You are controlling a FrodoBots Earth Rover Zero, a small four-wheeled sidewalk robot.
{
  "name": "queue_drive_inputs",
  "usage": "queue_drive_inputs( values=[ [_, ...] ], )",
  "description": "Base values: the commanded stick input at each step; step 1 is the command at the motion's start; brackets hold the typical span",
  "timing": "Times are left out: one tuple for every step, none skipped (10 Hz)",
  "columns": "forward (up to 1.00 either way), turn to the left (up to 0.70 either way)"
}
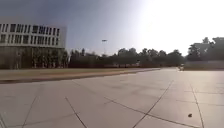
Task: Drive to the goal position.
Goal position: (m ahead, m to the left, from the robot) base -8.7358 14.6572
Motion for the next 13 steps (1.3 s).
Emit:
queue_drive_inputs(
  values=[
    [0.07,0.00],
    [0.07,0.00],
    [0.07,0.00],
    [0.07,0.00],
    [0.07,0.00],
    [0.07,0.00],
    [0.07,0.00],
    [0.06,0.00],
    [0.06,0.00],
    [0.06,0.00],
    [0.07,0.00],
    [0.07,0.00],
    [0.07,0.00]
  ],
)
